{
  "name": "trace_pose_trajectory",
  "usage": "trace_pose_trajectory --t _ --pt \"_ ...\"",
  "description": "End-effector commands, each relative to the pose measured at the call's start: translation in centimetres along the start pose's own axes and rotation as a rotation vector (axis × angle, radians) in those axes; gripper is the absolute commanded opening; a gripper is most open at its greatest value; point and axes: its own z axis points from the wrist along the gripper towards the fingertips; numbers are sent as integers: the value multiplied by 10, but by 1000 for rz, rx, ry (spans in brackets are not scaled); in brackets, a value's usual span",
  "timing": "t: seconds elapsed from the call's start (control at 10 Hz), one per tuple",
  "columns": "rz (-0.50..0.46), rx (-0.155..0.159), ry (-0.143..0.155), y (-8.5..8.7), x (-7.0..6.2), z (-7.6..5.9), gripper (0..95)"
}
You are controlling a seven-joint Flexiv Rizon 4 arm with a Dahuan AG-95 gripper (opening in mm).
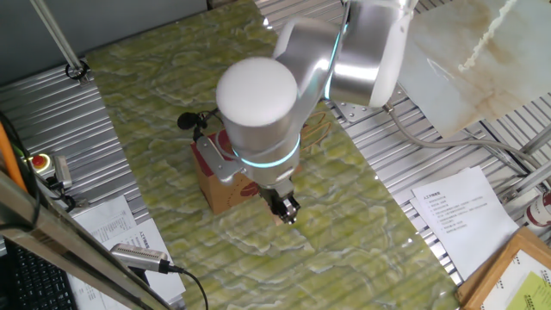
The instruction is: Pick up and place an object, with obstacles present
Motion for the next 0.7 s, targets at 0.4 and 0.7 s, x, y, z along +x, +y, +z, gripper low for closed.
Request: trace_pose_trajectory --t 0.4,0.7 --pt "7 -4 27 -7 -2 -16 0" --pt "13 2 -6 -7 -2 -16 0"
